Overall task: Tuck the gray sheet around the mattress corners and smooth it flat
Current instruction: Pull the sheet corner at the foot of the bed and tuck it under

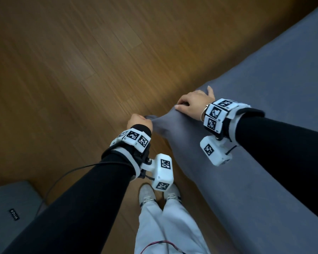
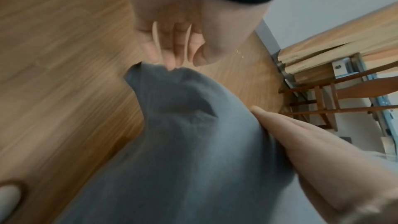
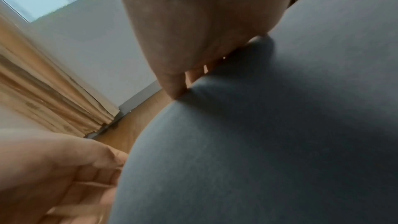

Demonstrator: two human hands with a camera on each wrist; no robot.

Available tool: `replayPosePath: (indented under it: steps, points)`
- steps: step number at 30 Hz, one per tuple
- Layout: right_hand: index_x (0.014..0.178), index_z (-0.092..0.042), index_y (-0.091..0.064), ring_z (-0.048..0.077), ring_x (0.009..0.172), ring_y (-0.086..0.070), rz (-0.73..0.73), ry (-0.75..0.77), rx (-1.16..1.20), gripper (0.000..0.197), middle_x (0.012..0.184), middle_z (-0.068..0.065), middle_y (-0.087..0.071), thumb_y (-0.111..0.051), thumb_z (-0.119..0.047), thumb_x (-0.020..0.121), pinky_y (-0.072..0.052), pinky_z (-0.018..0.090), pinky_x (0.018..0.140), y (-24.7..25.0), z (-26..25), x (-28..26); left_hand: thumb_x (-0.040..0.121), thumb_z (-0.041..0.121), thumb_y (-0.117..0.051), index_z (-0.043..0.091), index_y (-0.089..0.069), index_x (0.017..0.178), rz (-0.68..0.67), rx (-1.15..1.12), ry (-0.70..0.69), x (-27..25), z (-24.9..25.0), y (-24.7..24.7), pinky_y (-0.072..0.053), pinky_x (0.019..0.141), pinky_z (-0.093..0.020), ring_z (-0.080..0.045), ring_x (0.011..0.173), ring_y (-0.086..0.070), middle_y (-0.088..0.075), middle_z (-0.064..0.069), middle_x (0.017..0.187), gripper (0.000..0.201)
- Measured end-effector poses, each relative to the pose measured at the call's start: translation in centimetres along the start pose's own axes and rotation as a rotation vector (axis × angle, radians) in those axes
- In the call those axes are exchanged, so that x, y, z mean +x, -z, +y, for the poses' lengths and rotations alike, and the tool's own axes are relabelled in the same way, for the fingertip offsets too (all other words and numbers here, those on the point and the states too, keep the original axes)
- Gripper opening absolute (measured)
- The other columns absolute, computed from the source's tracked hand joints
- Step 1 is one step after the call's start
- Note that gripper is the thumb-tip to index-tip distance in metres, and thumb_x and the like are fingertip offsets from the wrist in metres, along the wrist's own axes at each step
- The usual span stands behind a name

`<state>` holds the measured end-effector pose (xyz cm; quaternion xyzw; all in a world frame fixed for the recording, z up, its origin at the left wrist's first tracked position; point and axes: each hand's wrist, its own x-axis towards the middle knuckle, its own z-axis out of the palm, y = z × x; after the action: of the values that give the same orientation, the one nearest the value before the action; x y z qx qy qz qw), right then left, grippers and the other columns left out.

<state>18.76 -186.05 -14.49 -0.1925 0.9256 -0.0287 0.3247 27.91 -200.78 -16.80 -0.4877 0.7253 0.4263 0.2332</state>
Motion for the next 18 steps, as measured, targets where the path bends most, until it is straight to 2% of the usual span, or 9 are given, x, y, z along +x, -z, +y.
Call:
replayPosePath:
  steps: [2,4,7,8,10,11,14,16,18]
  points:
    - [0.11,-0.034,-0.063,0.022,0.129,-0.041,-0.041,-0.016,-0.077,0.045,0.116,-0.005,-0.064,-0.033,-0.061,0.089,0.003,0.059,0.114,-0.4,-0.6,0.5,0.096,0.024,-0.04,0.006,-0.05,0.128,-0.178,-0.168,0.121,-0.4,-0.3,-0.9,-0.051,0.092,-0.041,-0.033,0.108,-0.06,-0.06,-0.013,0.122,0.038]
    - [0.112,-0.034,-0.061,0.023,0.128,-0.04,-0.074,-0.037,-0.142,0.057,0.12,-0.003,-0.061,-0.03,-0.071,0.082,-0.003,0.057,0.112,-0.6,-1.1,0.7,0.098,0.038,-0.037,0.006,-0.047,0.131,-0.331,-0.41,0.269,-0.8,-0.5,-1.5,-0.05,0.087,-0.044,-0.031,0.102,-0.058,-0.058,-0.01,0.114,0.047]
    - [0.114,-0.029,-0.059,0.024,0.125,-0.042,-0.008,-0.029,-0.186,0.068,0.121,-0.001,-0.058,-0.029,-0.077,0.076,-0.013,0.052,0.11,-0.8,-1.1,0.4,0.095,0.055,-0.029,0.001,-0.043,0.135,-0.513,-0.601,0.343,-1.6,-0.4,-2.4,-0.045,0.082,-0.044,-0.034,0.118,-0.055,-0.058,-0.014,0.124,0.069]
    - [0.111,-0.027,-0.059,0.023,0.122,-0.043,0.027,-0.021,-0.183,0.065,0.12,-0.001,-0.059,-0.03,-0.074,0.077,-0.016,0.051,0.109,-0.9,-1.1,0.2,0.094,0.058,-0.027,0.0,-0.044,0.135,-0.539,-0.631,0.344,-1.9,-0.4,-2.6,-0.046,0.08,-0.042,-0.033,0.116,-0.056,-0.059,-0.014,0.124,0.073]
    - [0.106,-0.024,-0.058,0.022,0.116,-0.046,0.091,0.002,-0.191,0.055,0.115,-0.001,-0.061,-0.032,-0.065,0.08,-0.023,0.047,0.104,-1.0,-1.1,-0.2,0.092,0.062,-0.024,0.002,-0.047,0.133,-0.537,-0.681,0.341,-2.1,-0.3,-2.8,-0.048,0.069,-0.038,-0.028,0.097,-0.061,-0.064,-0.012,0.111,0.076]
    - [0.103,-0.023,-0.058,0.022,0.112,-0.047,0.114,0.011,-0.193,0.052,0.113,-0.001,-0.062,-0.032,-0.062,0.081,-0.025,0.046,0.101,-0.9,-1.0,-0.5,0.092,0.063,-0.022,0.003,-0.047,0.134,-0.528,-0.693,0.331,-2.0,-0.3,-3.0,-0.047,0.066,-0.037,-0.027,0.094,-0.061,-0.064,-0.011,0.111,0.077]
    - [0.094,-0.021,-0.059,0.02,0.099,-0.047,0.174,0.028,-0.163,0.046,0.098,0.0,-0.063,-0.034,-0.057,0.083,-0.028,0.043,0.094,-0.3,-0.5,-1.4,0.086,0.071,-0.02,0.01,-0.046,0.135,-0.567,-0.725,0.318,-2.4,0.1,-2.8,-0.044,0.077,-0.046,-0.032,0.122,-0.052,-0.054,-0.011,0.136,0.083]
    - [0.09,-0.021,-0.057,0.02,0.094,-0.045,0.198,0.036,-0.126,0.042,0.088,-0.002,-0.059,-0.034,-0.056,0.084,-0.027,0.042,0.092,0.3,0.0,-2.2,0.08,0.078,-0.022,0.015,-0.052,0.13,-0.601,-0.792,0.308,-2.6,0.6,-2.8,-0.048,0.079,-0.044,-0.03,0.124,-0.053,-0.056,-0.009,0.135,0.086]
    - [0.086,-0.023,-0.052,0.018,0.091,-0.041,0.229,0.056,-0.104,0.037,0.086,-0.004,-0.055,-0.035,-0.056,0.086,-0.027,0.041,0.093,0.8,0.6,-3.0,0.076,0.082,-0.025,0.019,-0.059,0.125,-0.619,-0.89,0.283,-2.9,1.2,-2.9,-0.053,0.086,-0.04,-0.028,0.115,-0.061,-0.063,-0.01,0.127,0.087]
